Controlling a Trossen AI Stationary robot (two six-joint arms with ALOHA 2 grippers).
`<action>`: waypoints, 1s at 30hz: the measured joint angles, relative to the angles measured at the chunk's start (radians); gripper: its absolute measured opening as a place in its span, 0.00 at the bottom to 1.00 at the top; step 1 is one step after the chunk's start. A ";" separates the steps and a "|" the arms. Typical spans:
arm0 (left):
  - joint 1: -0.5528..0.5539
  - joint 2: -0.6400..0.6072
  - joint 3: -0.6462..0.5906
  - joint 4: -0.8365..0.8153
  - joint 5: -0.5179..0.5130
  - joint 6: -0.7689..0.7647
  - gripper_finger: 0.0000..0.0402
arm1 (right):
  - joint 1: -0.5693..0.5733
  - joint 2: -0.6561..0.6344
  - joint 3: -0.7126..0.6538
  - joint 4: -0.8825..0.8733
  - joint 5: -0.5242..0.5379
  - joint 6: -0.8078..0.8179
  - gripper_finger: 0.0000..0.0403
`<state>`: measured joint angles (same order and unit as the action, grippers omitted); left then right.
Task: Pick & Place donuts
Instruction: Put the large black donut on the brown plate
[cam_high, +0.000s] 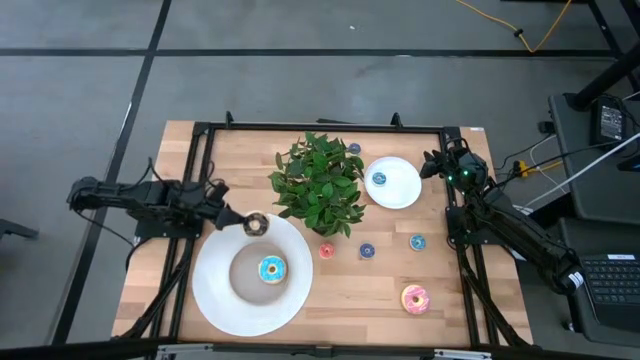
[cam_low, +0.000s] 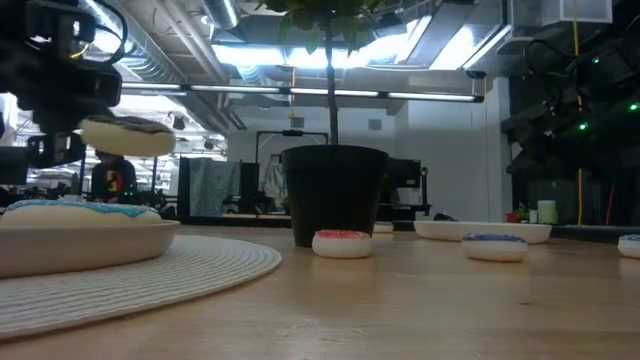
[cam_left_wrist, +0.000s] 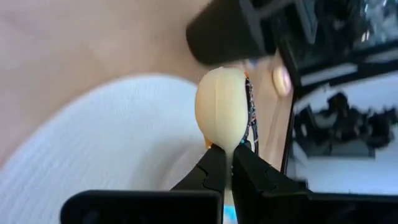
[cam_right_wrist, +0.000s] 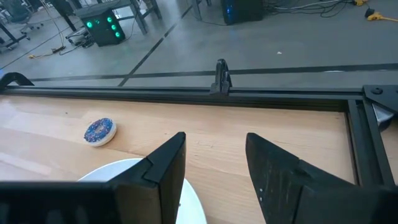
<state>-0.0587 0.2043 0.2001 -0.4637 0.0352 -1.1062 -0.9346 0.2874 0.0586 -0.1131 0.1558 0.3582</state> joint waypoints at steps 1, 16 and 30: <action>-0.016 0.000 0.000 -0.010 0.010 -0.002 0.01 | 0.000 0.000 0.000 0.000 0.000 0.000 0.42; -0.329 0.087 0.000 -0.005 0.017 -0.125 0.01 | 0.000 0.000 0.000 0.000 0.000 0.000 0.42; -0.559 0.335 0.000 0.224 -0.093 -0.258 0.01 | 0.000 0.000 0.000 0.000 0.000 0.000 0.42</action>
<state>-0.6175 0.5397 0.1997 -0.2400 -0.0580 -1.3644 -0.9348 0.2874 0.0589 -0.1130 0.1555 0.3584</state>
